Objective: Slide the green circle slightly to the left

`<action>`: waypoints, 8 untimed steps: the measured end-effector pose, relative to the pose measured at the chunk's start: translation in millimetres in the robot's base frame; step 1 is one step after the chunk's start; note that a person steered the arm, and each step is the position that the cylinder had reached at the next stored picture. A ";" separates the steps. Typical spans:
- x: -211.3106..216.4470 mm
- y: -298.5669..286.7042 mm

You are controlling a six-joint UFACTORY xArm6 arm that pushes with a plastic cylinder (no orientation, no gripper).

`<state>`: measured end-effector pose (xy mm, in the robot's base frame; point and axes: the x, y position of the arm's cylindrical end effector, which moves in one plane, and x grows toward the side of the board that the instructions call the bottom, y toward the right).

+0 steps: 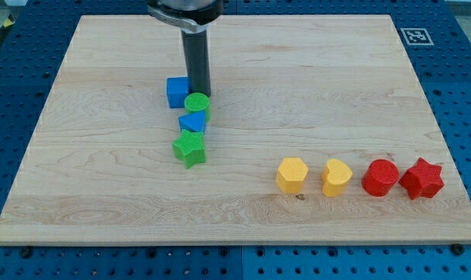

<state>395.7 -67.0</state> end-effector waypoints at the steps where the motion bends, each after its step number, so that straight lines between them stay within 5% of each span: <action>1: 0.0 -32.3; 4: -5.7 29.1; 8: 26.1 14.5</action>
<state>421.8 -52.5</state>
